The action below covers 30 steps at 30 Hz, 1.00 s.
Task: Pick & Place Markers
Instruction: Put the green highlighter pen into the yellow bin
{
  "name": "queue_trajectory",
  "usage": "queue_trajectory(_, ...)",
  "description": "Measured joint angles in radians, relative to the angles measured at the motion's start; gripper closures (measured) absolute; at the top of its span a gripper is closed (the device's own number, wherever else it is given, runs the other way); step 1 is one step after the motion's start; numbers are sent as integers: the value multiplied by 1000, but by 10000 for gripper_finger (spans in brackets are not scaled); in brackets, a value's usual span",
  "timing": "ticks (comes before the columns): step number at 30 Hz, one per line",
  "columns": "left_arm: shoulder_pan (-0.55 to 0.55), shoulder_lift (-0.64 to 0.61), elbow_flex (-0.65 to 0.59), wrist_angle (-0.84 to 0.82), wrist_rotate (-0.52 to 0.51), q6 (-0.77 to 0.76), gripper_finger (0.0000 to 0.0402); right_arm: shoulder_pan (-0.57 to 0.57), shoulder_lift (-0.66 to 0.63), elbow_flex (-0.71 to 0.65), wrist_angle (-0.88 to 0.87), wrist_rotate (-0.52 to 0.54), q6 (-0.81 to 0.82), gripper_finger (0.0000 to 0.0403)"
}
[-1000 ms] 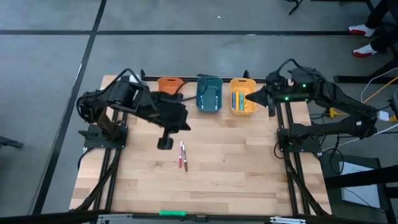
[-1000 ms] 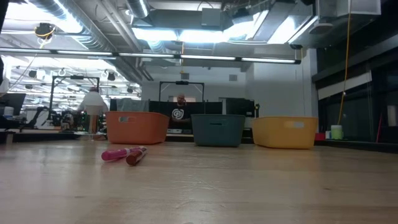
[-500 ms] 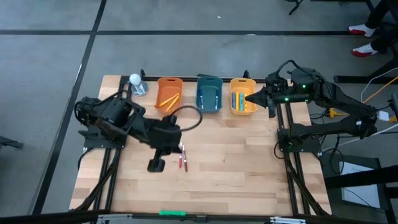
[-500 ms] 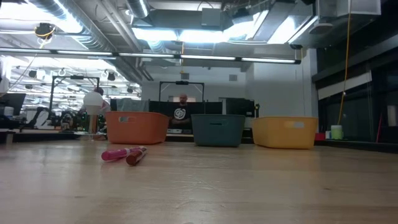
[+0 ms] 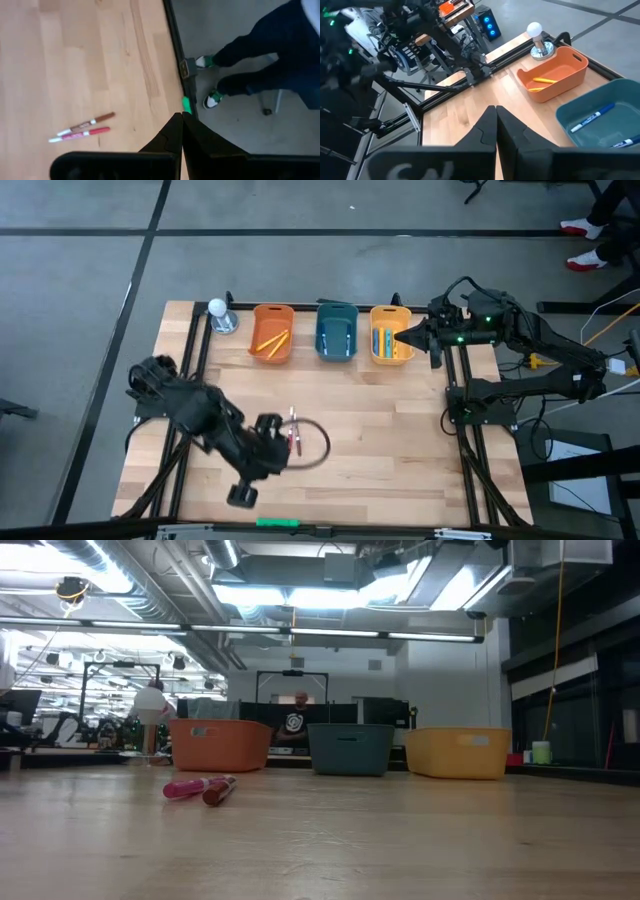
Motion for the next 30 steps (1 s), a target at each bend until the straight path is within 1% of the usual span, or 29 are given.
queue_trajectory(3,-23,35,-1,5,-5,-55,400,0,0,0,0,2,0,403)
queue_trajectory(9,-62,106,-1,68,-3,-173,400,0,0,0,-4,-6,-5,403)
queue_trajectory(13,-85,151,-1,88,28,-249,400,0,0,0,-8,-7,-1,403)
queue_trajectory(17,-111,186,-1,94,31,-299,400,0,0,0,-9,-41,-5,403)
queue_trajectory(22,-141,223,-1,125,25,-334,398,0,0,0,-10,-101,-29,403)
queue_trajectory(27,-162,251,-1,147,26,-340,396,0,0,0,-10,-108,-55,403)
queue_trajectory(30,-167,269,-1,148,50,-340,395,0,0,0,-10,-111,-60,403)
